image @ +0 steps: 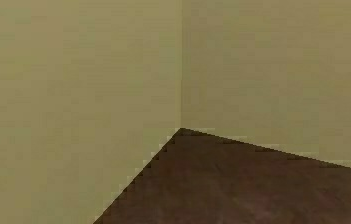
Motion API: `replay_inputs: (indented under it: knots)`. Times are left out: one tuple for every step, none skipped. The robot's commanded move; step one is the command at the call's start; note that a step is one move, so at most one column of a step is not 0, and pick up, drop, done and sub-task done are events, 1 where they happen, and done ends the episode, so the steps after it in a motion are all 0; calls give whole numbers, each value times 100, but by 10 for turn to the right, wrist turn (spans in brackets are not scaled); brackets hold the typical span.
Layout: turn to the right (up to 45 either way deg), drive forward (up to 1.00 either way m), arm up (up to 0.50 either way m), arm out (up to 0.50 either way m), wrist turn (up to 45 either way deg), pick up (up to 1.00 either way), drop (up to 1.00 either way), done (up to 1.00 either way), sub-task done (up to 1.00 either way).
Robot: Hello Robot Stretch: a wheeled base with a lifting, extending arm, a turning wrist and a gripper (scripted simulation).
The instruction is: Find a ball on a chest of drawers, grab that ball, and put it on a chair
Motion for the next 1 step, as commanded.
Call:
replay_inputs:
  knots:
    - [240, 0, 0, 0, 0, 0, 0, 0, 0]
